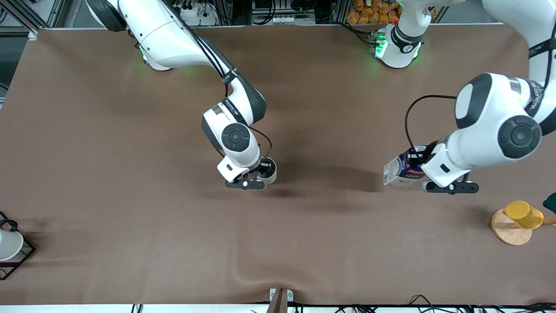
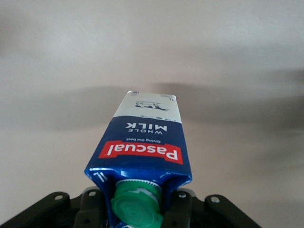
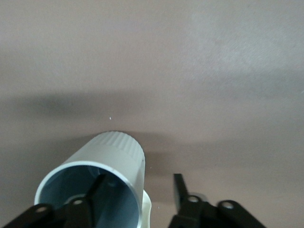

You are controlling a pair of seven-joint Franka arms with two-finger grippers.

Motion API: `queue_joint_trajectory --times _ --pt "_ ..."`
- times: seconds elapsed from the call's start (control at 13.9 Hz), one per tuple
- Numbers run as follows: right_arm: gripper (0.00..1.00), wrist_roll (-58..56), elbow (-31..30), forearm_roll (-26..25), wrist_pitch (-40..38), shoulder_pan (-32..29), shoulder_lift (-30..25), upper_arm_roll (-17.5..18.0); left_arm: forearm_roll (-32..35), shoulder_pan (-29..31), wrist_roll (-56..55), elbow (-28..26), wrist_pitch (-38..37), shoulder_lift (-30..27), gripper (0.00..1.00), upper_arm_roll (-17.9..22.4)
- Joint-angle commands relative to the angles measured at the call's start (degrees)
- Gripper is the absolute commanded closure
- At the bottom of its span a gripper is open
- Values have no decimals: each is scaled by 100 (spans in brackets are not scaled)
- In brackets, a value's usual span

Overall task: Place milk next to cup
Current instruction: 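Carry the mug with the right gripper toward the carton held by the left gripper, then set the mug down and open the right gripper while the left gripper lifts the carton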

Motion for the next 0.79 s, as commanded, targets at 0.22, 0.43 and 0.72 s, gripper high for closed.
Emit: queue_joint_trajectory --times 0.22,0.43,0.72 --pt "0 -897 22 -99 -943 -954 -903 90 -89 -92 -2008 151 -426 -165 64 -1217" --pt "0 -2267 -22 -3 -1338 -1876 -1228 134 -80 -688 -3196 545 -417 159 62 -1439" --pt "0 -4235 4 50 -1972 -3168 -1414 142 -80 -1665 -3717 616 -338 476 62 -1403"
